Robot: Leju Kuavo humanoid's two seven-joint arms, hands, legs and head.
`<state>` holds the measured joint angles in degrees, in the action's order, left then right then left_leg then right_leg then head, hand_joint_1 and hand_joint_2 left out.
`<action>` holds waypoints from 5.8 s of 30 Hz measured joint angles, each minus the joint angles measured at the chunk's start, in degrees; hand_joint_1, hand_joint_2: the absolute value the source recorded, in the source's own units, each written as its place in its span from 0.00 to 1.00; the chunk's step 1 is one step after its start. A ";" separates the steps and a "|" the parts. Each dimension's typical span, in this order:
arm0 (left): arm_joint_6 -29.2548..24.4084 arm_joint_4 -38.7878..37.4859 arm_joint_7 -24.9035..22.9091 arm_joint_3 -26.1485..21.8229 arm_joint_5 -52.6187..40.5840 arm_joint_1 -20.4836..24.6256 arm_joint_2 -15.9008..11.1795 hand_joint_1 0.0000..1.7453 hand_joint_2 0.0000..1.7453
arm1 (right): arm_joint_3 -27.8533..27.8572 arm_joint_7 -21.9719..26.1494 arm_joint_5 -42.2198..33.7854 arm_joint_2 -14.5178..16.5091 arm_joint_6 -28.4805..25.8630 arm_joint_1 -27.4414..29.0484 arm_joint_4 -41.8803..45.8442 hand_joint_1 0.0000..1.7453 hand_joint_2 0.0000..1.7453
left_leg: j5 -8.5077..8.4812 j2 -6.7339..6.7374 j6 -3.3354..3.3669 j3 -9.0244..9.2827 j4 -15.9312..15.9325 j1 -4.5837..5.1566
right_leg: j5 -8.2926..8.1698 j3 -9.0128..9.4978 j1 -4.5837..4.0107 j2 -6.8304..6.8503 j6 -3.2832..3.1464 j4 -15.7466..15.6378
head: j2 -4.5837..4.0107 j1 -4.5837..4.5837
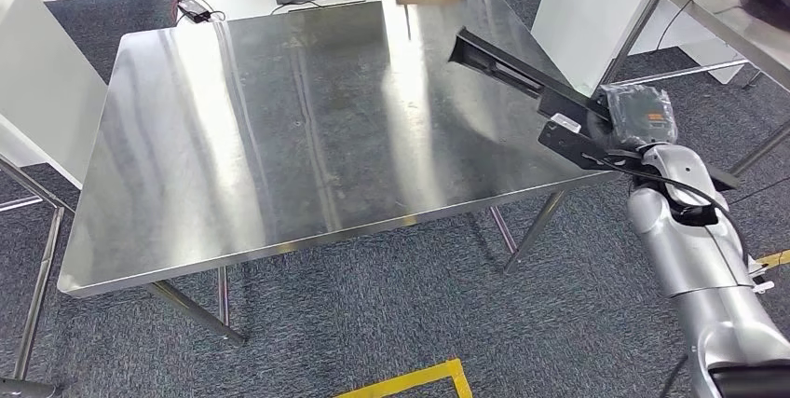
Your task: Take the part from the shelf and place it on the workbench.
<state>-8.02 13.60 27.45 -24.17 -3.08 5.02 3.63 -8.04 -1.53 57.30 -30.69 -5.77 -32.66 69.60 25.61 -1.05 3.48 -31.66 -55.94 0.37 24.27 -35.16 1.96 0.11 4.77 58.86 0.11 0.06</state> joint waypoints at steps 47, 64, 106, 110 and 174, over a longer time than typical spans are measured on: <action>-0.02 1.58 -3.31 1.84 -6.67 5.11 -0.75 0.00 1.00 | -32.62 -5.69 29.23 32.70 3.39 -32.95 -44.42 1.00 1.00 | -1.69 0.90 -2.31 -4.97 -2.46 -0.60 | 0.94 0.79 -0.56 -0.72 -2.56 -1.11 | 0.00 0.02; 3.94 1.94 -3.78 3.14 -9.97 5.90 -0.57 0.00 1.00 | -41.88 2.67 29.25 36.01 -1.63 -29.09 -47.36 1.00 1.00 | -1.43 0.59 -1.67 -4.65 -2.34 -0.08 | 0.00 0.13 -0.94 -0.42 -3.27 -1.23 | 0.00 0.15; 6.55 2.12 -2.07 -0.23 -12.29 3.22 -1.36 0.00 0.00 | -10.88 2.03 21.06 31.88 -23.11 -5.16 -4.26 0.00 0.00 | -1.07 0.25 -1.85 -3.67 -1.86 -0.29 | -0.54 0.64 -0.81 -0.17 -1.69 -2.47 | 0.00 0.25; 6.54 2.12 -1.93 -0.86 -12.54 3.12 -1.36 0.00 0.00 | -6.78 2.73 21.22 31.86 -23.10 -2.75 2.18 0.00 0.00 | -1.04 0.32 -1.80 -3.64 -1.86 -0.27 | -0.56 0.64 -0.79 -0.20 -1.67 -2.48 | 0.00 0.26; 2.21 3.43 1.14 -20.72 -16.36 -1.41 1.88 0.00 0.00 | 3.45 29.33 -37.94 36.31 -13.90 37.89 41.69 0.00 0.00 | 1.00 0.51 -2.73 -6.98 -6.29 -0.59 | 3.61 6.12 -0.44 0.16 -4.74 -2.74 | 0.00 0.46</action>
<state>-5.81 17.03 28.59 -44.89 -19.45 3.61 5.51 -4.60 27.80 19.35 5.62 -19.67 5.23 111.30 26.62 -0.54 0.75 -38.65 -62.23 -0.22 27.88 -29.04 1.52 0.27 0.03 56.11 0.11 0.52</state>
